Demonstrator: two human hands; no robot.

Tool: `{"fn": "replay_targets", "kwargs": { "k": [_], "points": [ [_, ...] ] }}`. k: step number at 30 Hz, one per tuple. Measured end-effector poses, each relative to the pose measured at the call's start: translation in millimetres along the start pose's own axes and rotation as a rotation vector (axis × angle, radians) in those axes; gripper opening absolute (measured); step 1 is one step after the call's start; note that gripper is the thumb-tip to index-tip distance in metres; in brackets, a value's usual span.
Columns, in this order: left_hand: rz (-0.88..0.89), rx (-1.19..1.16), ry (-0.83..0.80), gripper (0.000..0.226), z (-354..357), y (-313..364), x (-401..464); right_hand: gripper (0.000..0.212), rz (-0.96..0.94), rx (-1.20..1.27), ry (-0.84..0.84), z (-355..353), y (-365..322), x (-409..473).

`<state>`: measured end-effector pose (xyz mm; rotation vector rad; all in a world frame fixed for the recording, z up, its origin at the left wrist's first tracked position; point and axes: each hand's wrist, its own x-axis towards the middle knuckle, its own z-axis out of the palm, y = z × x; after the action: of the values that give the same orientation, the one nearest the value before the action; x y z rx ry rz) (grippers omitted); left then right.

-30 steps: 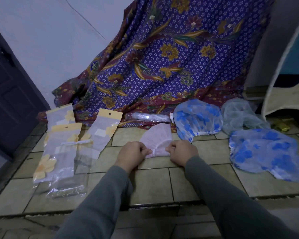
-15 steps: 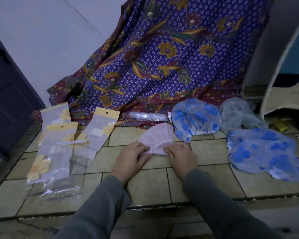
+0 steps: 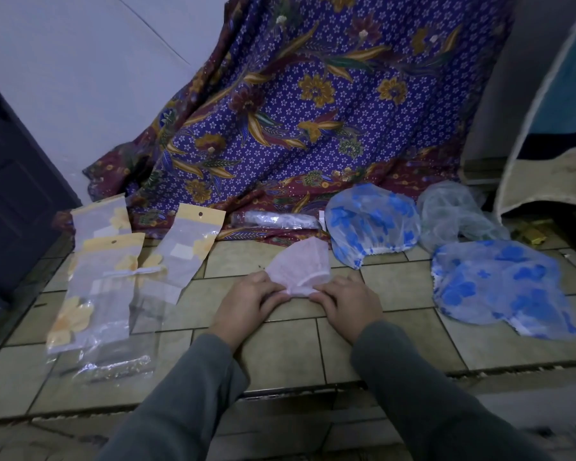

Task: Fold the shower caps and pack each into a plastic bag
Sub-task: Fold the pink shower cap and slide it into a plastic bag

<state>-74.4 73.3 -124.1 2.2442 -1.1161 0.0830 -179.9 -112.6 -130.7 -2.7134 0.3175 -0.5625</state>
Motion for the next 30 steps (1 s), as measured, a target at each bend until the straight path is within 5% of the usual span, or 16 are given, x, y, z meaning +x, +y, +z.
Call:
{"fn": "replay_targets", "kwargs": {
  "k": [3,8,18,25,30],
  "points": [
    [-0.008,0.022,-0.013,0.038,2.5,3.0,-2.7,0.016,-0.006,-0.004,0.051,-4.9,0.4,-4.0],
    [-0.106,0.061,-0.097,0.047,1.4,9.7,5.9,0.024,0.083,0.010,-0.098,-9.8,0.0,4.3],
    [-0.294,0.088,-0.178,0.016,-4.8,13.4,25.4,0.030,0.244,-0.013,-0.186,-13.9,-1.4,24.2],
    [-0.228,0.382,0.000,0.018,0.4,23.1,27.6,0.023,0.064,-0.033,0.049,-7.9,-3.8,19.3],
    [-0.125,0.385,0.066,0.013,4.1,18.5,24.6,0.005,-0.029,-0.046,0.147,-1.3,-2.9,16.5]
  ]
}}
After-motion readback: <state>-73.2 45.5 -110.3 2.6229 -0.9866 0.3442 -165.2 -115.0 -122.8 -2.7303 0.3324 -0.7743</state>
